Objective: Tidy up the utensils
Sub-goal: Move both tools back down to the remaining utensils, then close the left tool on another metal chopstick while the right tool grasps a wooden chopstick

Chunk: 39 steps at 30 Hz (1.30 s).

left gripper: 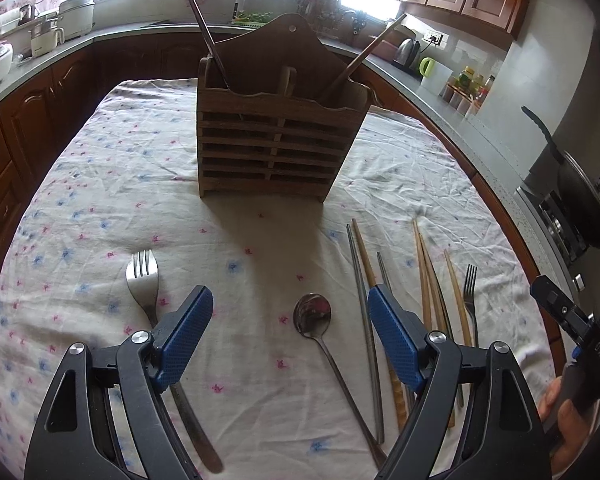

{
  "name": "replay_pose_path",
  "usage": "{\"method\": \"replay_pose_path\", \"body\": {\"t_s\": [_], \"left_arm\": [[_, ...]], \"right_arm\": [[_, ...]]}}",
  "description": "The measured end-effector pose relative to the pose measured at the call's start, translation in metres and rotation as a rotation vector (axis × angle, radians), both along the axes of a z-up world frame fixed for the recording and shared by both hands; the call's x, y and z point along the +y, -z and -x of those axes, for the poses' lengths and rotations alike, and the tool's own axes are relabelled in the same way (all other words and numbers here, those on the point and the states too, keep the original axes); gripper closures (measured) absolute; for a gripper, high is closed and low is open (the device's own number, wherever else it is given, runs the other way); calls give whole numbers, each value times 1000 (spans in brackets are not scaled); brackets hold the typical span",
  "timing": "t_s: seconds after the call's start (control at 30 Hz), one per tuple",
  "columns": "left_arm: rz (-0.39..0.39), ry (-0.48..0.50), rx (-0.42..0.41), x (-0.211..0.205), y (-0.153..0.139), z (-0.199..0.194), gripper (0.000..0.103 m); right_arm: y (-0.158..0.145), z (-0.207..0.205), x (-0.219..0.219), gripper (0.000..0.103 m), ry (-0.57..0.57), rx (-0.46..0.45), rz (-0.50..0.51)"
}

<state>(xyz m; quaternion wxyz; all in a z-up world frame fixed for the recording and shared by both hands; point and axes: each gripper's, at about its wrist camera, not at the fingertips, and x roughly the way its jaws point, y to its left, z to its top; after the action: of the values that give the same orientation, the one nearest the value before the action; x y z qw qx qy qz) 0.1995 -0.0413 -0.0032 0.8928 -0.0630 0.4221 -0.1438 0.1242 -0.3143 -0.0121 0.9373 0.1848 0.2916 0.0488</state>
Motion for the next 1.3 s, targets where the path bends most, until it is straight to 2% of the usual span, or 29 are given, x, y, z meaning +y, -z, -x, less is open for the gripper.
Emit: {"method": "replay_pose_path", "body": {"t_s": [0.37,0.43,0.5,0.57,0.77,0.87,0.97,1.3], "left_arm": [[-61,83,53,-34,13,-30,22],[-69,93,64,-41,16,-38,27],[-77,110,84,-50,21,-46,40],[-87,124,98,-58,25,-53,46],[-110,162,130,-80,36,-67,49],[-122,171,154,-86,44,-74,62],[-126,171,174,-90,51,-79,66],[-185,197,131,-103,53,-87,68]], "right_arm": [[2,-29,0,15,-22,29,39],[4,-38,2,22,-21,45,66],[9,-48,2,41,-25,73,74],[15,-57,2,55,-31,105,74],[36,-78,1,74,-43,183,83],[44,-85,1,75,-45,210,91],[50,-91,1,77,-40,229,102],[65,-108,-2,79,-40,274,127]]}}
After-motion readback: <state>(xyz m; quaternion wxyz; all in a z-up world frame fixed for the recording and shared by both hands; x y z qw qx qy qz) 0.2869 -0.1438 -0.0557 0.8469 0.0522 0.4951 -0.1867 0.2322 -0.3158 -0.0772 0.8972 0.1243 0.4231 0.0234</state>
